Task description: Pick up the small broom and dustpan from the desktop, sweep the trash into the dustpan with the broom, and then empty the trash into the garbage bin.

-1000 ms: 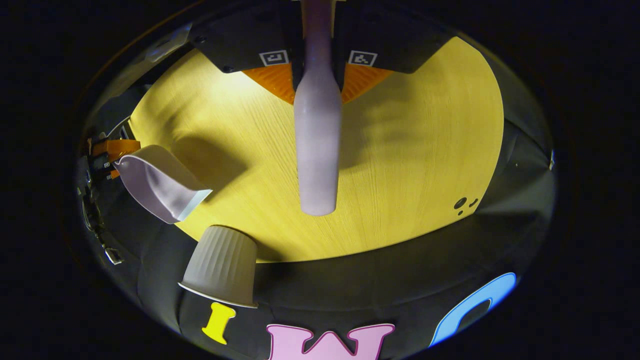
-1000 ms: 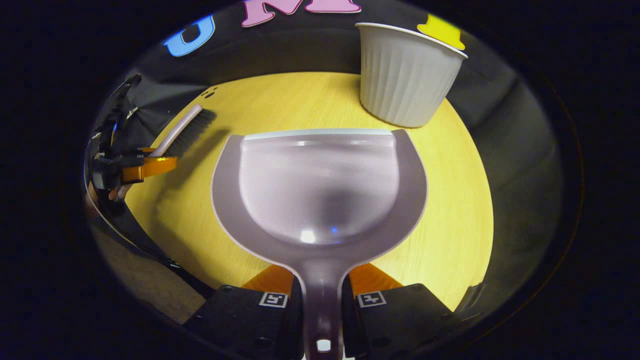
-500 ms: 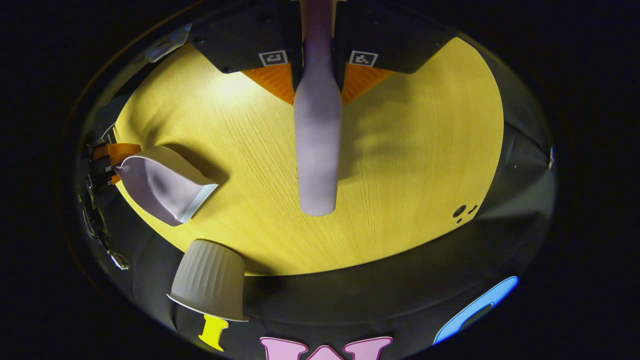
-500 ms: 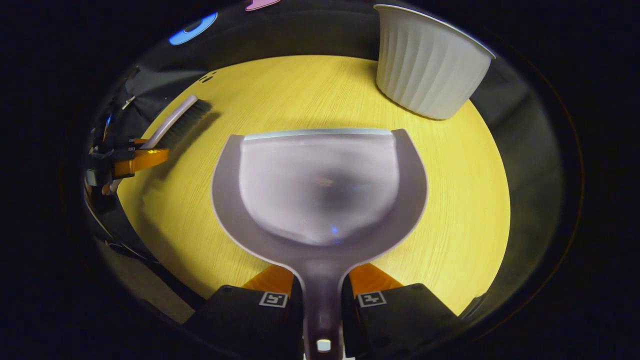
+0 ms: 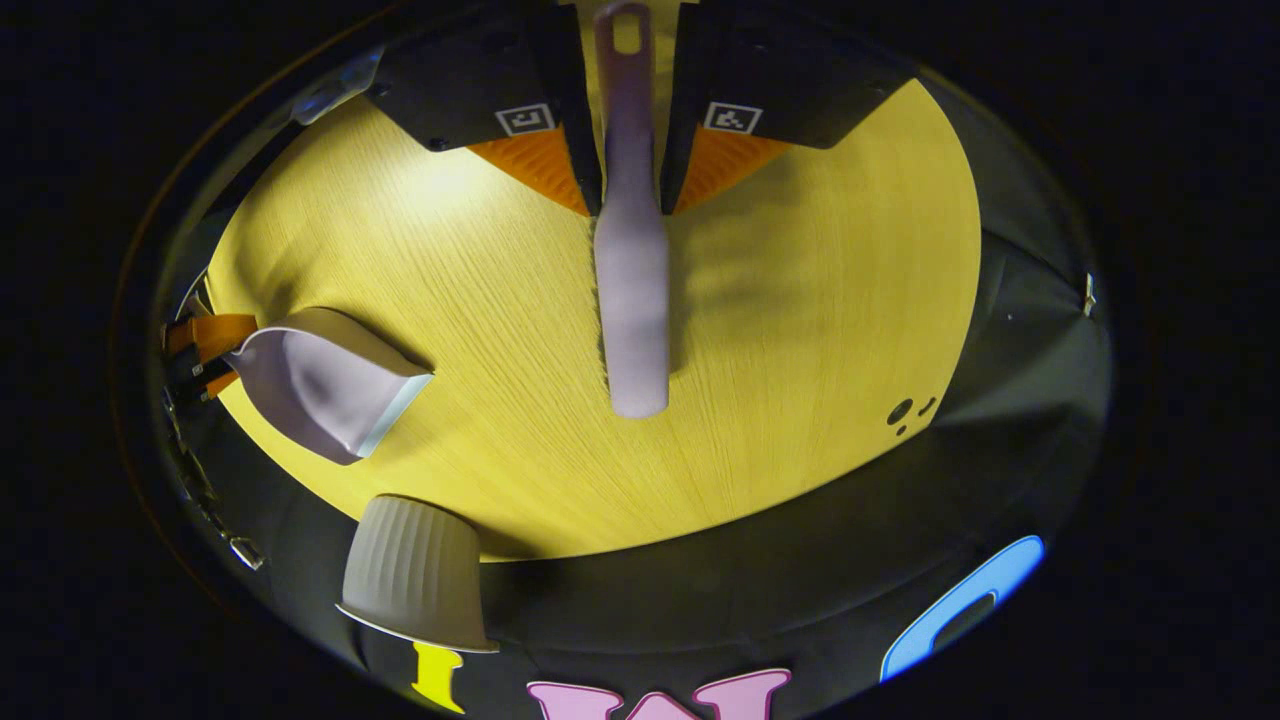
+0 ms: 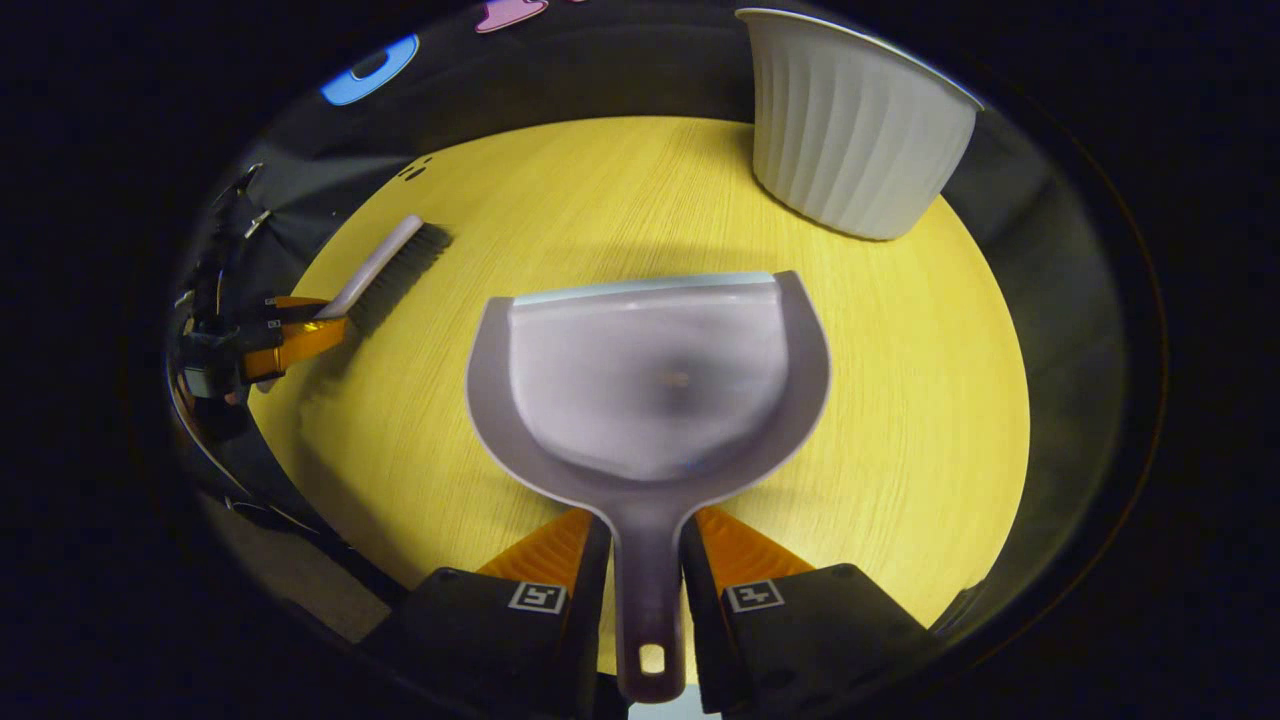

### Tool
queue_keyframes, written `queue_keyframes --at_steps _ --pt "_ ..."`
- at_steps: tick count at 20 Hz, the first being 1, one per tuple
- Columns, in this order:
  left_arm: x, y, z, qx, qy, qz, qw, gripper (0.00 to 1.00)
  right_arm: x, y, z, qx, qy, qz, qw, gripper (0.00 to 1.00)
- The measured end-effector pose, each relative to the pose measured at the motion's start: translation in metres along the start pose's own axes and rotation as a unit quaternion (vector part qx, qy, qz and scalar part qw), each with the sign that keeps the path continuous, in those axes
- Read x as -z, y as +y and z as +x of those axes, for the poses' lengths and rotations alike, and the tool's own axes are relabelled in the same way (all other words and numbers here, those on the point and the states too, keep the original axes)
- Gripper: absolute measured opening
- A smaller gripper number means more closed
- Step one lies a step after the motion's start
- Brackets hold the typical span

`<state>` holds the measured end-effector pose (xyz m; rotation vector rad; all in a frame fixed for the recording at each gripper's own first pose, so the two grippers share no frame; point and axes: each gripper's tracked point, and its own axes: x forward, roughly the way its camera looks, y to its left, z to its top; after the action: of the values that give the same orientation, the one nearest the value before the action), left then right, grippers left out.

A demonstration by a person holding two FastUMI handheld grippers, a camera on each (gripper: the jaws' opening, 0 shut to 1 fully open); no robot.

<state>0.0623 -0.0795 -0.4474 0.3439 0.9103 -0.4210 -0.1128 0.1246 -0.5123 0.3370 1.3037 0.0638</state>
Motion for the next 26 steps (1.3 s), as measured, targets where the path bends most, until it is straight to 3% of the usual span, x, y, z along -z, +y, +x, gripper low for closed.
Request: queue_keyframes --at_steps 5,9,12,16,17,19,22,26 --pt "-0.009 0.000 -0.034 0.001 -0.031 -0.006 1.000 0.40 -0.014 0.006 -0.050 0.005 -0.044 -0.009 0.999 0.44" --pt "-0.032 -0.003 -0.070 0.007 -0.081 -0.032 0.996 0.40 -0.044 0.023 -0.101 0.012 -0.114 -0.026 0.993 0.43" --pt "-0.065 -0.001 -0.109 0.010 -0.148 -0.049 0.988 0.40 -0.080 0.047 -0.137 0.010 -0.192 -0.035 0.981 0.44" --pt "-0.109 0.003 -0.161 0.018 -0.237 -0.091 0.967 0.39 -0.122 0.074 -0.181 0.013 -0.290 -0.046 0.956 0.42" --pt "-0.117 0.009 -0.175 0.014 -0.254 -0.093 0.963 0.39 -0.132 0.081 -0.193 0.015 -0.308 -0.046 0.950 0.38" --pt "-0.129 0.017 -0.202 0.005 -0.283 -0.085 0.955 0.39 -0.150 0.088 -0.213 0.023 -0.342 -0.049 0.938 0.42" --pt "-0.136 0.018 -0.227 0.004 -0.317 -0.064 0.946 0.39 -0.165 0.094 -0.234 0.034 -0.372 -0.047 0.927 0.42" --pt "-0.124 0.009 -0.231 0.001 -0.314 -0.062 0.948 0.39 -0.169 0.100 -0.231 0.026 -0.380 -0.052 0.923 0.40"
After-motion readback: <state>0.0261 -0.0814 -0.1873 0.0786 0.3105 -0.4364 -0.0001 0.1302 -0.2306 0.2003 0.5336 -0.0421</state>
